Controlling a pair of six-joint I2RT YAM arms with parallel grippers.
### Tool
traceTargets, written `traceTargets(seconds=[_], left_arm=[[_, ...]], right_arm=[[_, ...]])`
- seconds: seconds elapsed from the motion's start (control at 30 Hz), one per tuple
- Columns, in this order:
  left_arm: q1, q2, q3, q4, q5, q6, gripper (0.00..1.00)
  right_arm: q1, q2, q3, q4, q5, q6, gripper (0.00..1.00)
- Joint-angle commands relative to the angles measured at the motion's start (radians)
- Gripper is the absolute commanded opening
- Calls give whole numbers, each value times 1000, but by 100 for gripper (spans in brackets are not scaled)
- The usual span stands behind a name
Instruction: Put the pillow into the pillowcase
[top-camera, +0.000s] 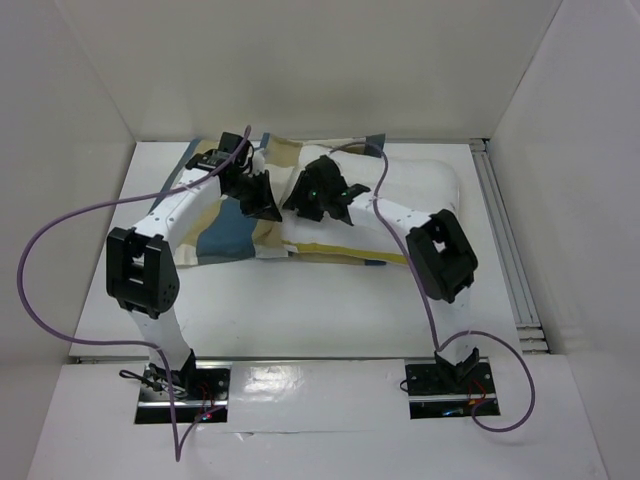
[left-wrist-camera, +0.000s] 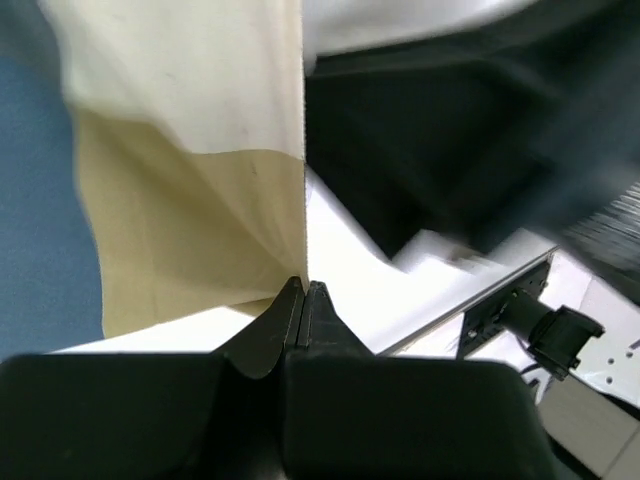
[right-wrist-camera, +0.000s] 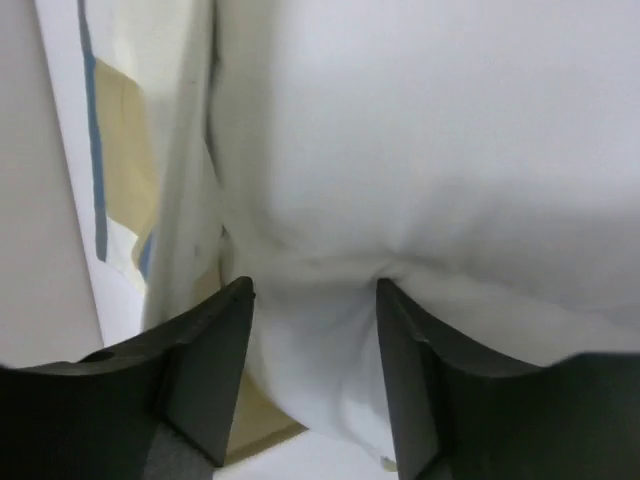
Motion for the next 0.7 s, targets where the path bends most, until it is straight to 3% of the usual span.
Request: traceTargets(seconds=[0.0, 0.07, 0.17, 0.3, 0.43, 0.53, 0.67], left_arm=[[20, 5, -7, -25, 53, -35, 0], [20, 17, 5, -25, 41, -35, 0], [20, 37, 28, -25, 41, -35, 0], [20, 62, 53, -25, 53, -45, 0], [2, 82, 91, -34, 62, -45, 0], [-8, 94, 116, -45, 39, -45, 0], [-29, 106, 136, -56, 39, -55, 0]], right_arm=[[-41, -186, -56, 97, 32, -26, 62], [-50, -275, -107, 35, 61, -66, 77], [-87, -377, -150, -50, 72, -110, 83], [-122, -467, -150, -273, 219, -256, 81], [-123, -453, -153, -518, 458, -380, 100], [-153, -427, -217, -597, 445, -381, 100], [-190, -401, -336, -474, 237, -371, 97]])
